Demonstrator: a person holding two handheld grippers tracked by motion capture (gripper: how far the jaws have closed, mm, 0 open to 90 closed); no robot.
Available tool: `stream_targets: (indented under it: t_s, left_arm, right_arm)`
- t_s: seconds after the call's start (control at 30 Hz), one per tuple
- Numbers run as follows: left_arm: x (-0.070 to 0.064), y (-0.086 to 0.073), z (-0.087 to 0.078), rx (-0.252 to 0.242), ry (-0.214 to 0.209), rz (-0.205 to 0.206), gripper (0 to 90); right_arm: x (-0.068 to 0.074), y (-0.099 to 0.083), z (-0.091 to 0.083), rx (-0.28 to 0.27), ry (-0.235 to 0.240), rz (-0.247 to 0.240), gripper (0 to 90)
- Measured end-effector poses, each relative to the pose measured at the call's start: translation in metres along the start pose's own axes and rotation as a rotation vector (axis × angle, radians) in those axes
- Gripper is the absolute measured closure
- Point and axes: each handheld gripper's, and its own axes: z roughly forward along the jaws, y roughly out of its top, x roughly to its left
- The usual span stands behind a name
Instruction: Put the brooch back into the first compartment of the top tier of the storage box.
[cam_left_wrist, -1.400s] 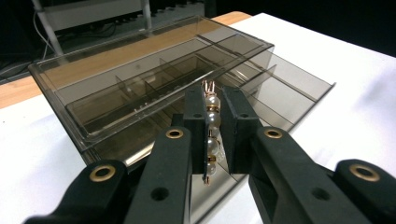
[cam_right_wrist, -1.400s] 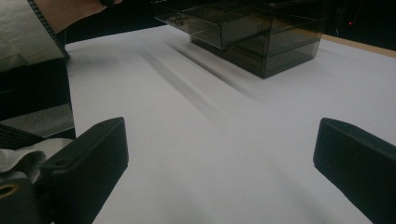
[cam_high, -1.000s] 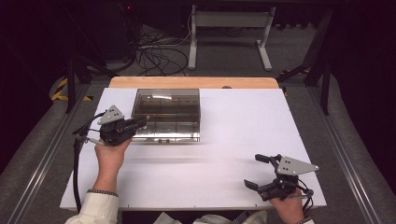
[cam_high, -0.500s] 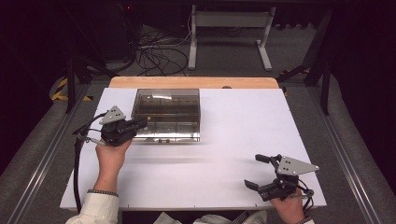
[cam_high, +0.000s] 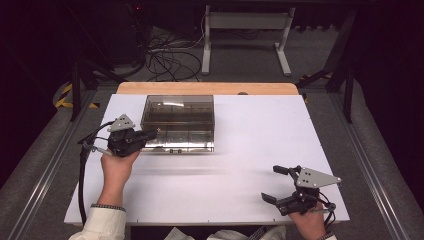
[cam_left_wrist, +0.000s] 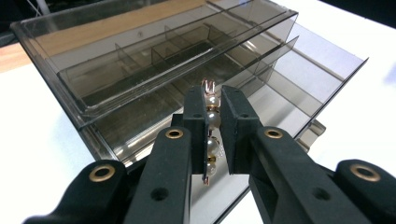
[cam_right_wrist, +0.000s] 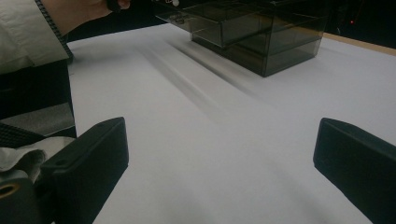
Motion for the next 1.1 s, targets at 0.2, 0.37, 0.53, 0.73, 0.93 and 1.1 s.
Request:
stream_targets:
  t_s: [0.2,0.37,0.53,0.73,0.93,1.1]
  left_arm:
    - [0.0027,-0.0003,0.0011,0.038,-0.01,-0.017,81.6]
    - [0.0037,-0.0004,0.0014,0.058,-0.013,-0.03,81.5]
    - [0.0038,-0.0008,0.0033,0.08,-0.009,-0.027,81.4]
    - [0.0038,-0.0016,0.0058,0.101,-0.005,-0.025,81.3]
    - [0.004,-0.002,0.0073,0.109,-0.002,-0.026,81.1]
    - [0.0048,-0.0023,0.0083,0.116,-0.001,-0.023,81.1]
  right_arm:
    - [0.0001,0.0,0.0003,0.0,0.001,0.0,4.1]
    - [-0.0002,-0.0003,0.0009,0.001,0.003,0.001,4.1]
    - [-0.0002,-0.0003,0.0012,0.002,0.005,0.0,4.1]
    - [0.0,-0.0003,0.0015,0.003,0.005,0.002,4.1]
    - [-0.0002,-0.0004,0.0014,0.003,0.005,0.002,4.1]
    - [-0.0002,-0.0005,0.0015,0.004,0.005,0.001,4.2]
